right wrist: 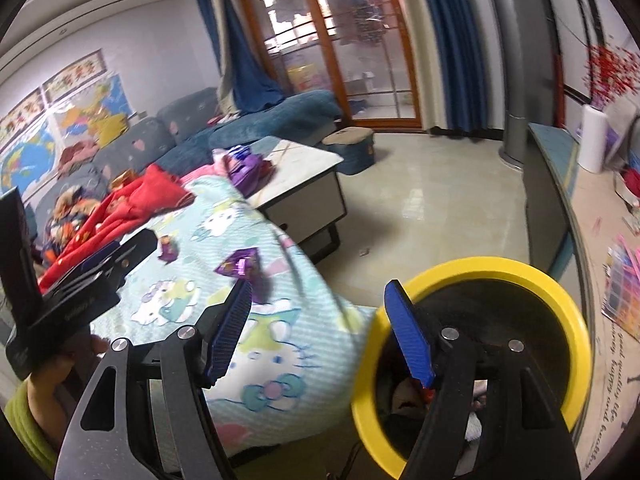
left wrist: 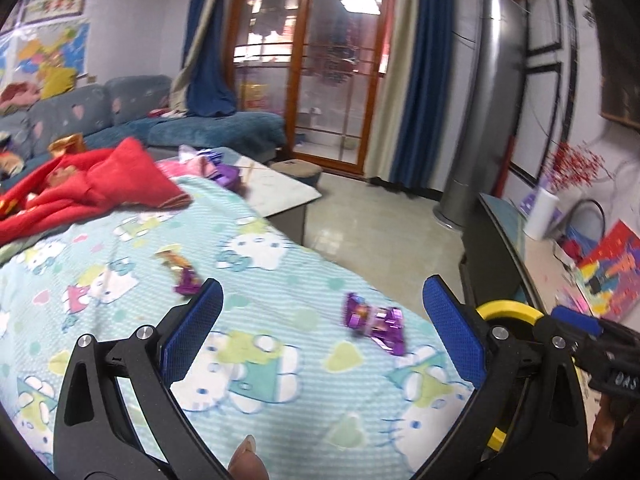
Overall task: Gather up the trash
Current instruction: 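Move both open tools back over the gold and purple wrappers on the bed, then grasp the gold wrapper with the left tool while the right tool grasps the purple wrapper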
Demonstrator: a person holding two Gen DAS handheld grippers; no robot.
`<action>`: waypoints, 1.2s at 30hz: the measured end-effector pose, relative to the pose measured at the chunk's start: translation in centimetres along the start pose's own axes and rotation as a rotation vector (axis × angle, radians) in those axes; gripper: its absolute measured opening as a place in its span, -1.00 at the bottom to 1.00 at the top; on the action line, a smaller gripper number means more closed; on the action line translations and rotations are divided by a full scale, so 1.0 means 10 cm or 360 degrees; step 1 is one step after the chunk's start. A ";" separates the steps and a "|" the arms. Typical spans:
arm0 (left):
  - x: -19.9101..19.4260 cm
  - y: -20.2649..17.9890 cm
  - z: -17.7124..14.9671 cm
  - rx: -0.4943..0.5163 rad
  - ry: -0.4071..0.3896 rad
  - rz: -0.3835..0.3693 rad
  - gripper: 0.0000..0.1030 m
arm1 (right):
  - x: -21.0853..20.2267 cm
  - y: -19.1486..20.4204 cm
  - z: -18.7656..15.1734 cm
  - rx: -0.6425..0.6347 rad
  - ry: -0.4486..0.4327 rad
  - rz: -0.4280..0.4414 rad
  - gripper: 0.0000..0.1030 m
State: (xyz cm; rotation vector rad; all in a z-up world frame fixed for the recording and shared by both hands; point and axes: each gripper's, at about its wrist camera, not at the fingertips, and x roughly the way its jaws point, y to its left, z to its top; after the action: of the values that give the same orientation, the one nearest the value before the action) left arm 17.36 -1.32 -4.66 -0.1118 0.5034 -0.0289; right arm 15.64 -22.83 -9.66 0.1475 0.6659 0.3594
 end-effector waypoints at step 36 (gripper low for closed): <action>1.08 1.51 -0.09 -0.0851 0.0341 0.0111 -0.39 | 1.10 0.64 -0.22 -0.0203 0.0394 0.0143 -0.78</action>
State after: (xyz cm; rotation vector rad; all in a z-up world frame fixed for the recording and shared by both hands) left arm 26.42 12.99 -12.31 -0.6192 0.7202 0.1652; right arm 20.55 -12.80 -16.13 0.0109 0.8799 0.5108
